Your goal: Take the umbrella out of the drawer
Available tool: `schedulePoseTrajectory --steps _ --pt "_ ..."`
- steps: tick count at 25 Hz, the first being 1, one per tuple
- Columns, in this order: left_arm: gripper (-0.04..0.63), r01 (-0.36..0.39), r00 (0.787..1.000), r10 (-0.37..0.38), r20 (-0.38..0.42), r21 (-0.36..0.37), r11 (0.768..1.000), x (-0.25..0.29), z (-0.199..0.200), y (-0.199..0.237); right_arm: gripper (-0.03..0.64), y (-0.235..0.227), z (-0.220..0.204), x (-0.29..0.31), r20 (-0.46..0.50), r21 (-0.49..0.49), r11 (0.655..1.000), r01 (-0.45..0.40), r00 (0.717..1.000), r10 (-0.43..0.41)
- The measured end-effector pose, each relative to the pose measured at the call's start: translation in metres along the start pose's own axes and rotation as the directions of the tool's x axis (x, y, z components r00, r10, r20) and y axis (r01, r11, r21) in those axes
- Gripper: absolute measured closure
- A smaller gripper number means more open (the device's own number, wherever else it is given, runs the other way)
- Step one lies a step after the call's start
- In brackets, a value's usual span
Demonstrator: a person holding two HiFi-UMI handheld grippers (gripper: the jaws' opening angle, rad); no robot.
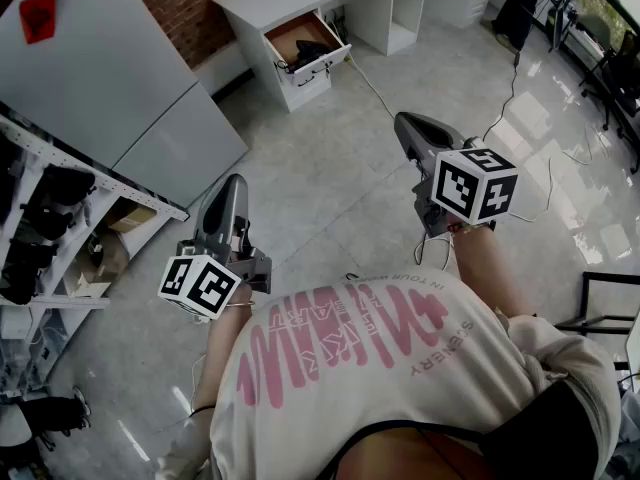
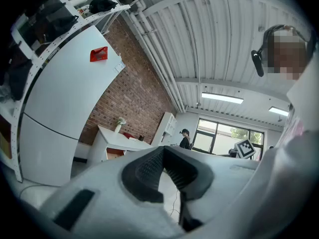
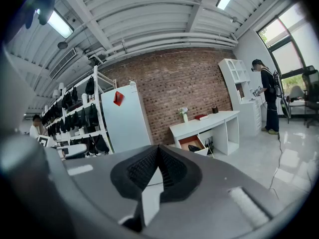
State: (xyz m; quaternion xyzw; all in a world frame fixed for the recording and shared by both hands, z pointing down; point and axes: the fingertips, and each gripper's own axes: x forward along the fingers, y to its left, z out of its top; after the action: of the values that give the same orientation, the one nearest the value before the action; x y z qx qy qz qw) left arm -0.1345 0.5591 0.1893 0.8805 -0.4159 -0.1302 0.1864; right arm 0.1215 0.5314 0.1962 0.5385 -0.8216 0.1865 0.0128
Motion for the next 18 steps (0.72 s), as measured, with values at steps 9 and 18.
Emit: schedulePoseTrajectory --steps 9,18 --pt "0.592 -0.019 1.0 0.018 0.0 -0.007 1.0 0.003 -0.01 0.003 0.604 -0.003 -0.006 0.005 -0.021 -0.002 1.0 -0.021 1.0 0.021" --pt "0.592 -0.016 0.999 0.014 -0.05 -0.034 0.999 0.018 -0.017 0.042 0.604 -0.002 -0.025 0.046 -0.076 0.055 0.998 -0.015 0.997 0.02"
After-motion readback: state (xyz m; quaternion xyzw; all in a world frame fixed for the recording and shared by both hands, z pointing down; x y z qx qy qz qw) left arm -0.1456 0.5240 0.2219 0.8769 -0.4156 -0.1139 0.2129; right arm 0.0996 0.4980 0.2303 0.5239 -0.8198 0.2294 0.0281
